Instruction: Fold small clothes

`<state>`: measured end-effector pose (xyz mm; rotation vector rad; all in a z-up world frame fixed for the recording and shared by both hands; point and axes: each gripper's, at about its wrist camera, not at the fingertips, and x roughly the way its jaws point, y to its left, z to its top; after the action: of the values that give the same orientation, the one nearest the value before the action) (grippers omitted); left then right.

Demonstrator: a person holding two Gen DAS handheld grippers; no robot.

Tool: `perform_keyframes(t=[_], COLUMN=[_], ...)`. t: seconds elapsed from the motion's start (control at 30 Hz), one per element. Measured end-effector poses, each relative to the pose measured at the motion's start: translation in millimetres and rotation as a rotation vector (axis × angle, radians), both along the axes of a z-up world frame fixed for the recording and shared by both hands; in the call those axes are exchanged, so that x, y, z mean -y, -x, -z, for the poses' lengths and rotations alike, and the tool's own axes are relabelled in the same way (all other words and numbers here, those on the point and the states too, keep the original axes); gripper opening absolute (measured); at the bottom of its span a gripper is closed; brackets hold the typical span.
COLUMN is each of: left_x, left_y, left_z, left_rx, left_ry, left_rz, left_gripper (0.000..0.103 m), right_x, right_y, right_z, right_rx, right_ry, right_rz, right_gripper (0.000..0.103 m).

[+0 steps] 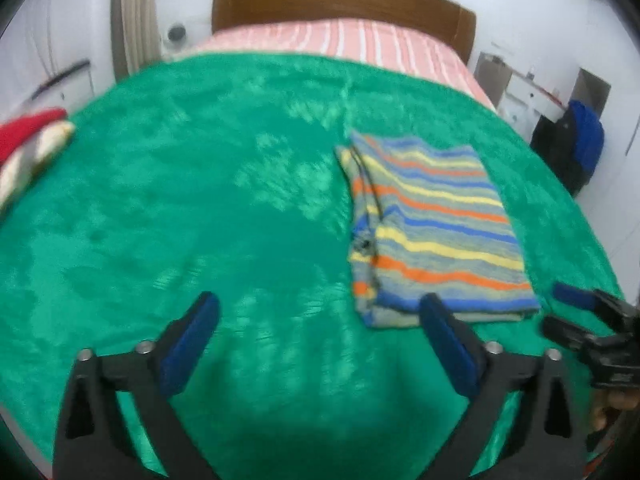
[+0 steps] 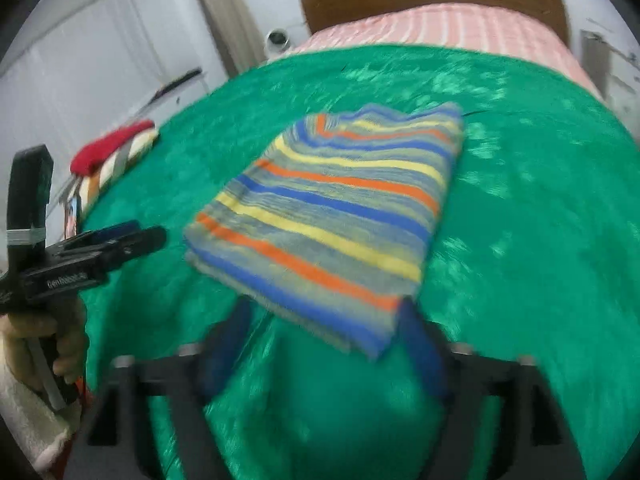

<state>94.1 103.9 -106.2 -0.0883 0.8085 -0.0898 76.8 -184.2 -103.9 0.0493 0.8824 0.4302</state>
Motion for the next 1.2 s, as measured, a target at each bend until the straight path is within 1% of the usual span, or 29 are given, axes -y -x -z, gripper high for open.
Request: perform_keyframes(t=[0.07, 0.13, 0.23, 0.27, 0.3, 0.33, 0.37, 0.4, 0.43, 0.5, 0.53, 0.57, 0.63, 0.8, 1.13, 1.2], left_x=[-8, -15, -23, -24, -24, -22, -20, -19, -19, -22, -22, -22, -21, -21, -22, -23], left_y=[2, -2, -3, -5, -1, 2, 5, 5, 3, 5, 6, 6, 7, 10, 12, 13], left_z=[5, 15, 36, 50, 56, 66, 68, 67, 67, 66, 66, 67, 67, 68, 67, 65], left_rx=[0.015, 0.006, -0.020, -0.043, -0.057, -0.038, -0.010, -0.008, -0.014, -0.008, -0.003, 0.000, 0.005, 0.008, 0.014, -0.004], left_ry=[-0.042, -0.052, -0.023, -0.009, -0.007, -0.027, -0.038, -0.039, -0.035, -0.022, -0.017, -0.018, -0.024, -0.027, -0.028, -0.022], left_rz=[-0.016, -0.030, -0.054, -0.051, -0.049, -0.044, -0.039, -0.038, -0.037, -0.035, -0.035, -0.035, -0.035, -0.035, -0.035, -0.021], left_gripper=[0.101, 0.101, 0.100, 0.101, 0.101, 0.101, 0.102, 0.102, 0.102, 0.102, 0.102, 0.102, 0.102, 0.102, 0.102, 0.102], right_x=[11, 26, 56, 68, 75, 84, 90, 96, 101, 104, 102, 100, 96, 98, 97, 99], right_y=[27, 52, 77, 84, 90, 94, 96, 97, 97, 95, 94, 93, 89, 92, 96, 97], right_z=[-8, -9, -4, 0, 3, 7, 11, 18, 24, 37, 40, 42, 44, 45, 48, 48], right_rx=[0.052, 0.079, 0.076, 0.080, 0.088, 0.093, 0.094, 0.089, 0.083, 0.088, 0.107, 0.112, 0.113, 0.119, 0.124, 0.124], right_ry=[0.020, 0.040, 0.046, 0.046, 0.049, 0.052, 0.053, 0.058, 0.063, 0.053, 0.043, 0.049, 0.073, 0.037, 0.043, 0.044], right_rz=[0.044, 0.095, 0.227, 0.285, 0.322, 0.365, 0.386, 0.399, 0.402, 0.386, 0.370, 0.363, 0.359, 0.355, 0.355, 0.355], right_gripper=[0.084, 0.084, 0.084, 0.084, 0.084, 0.084, 0.084, 0.084, 0.084, 0.090, 0.096, 0.098, 0.099, 0.099, 0.099, 0.099])
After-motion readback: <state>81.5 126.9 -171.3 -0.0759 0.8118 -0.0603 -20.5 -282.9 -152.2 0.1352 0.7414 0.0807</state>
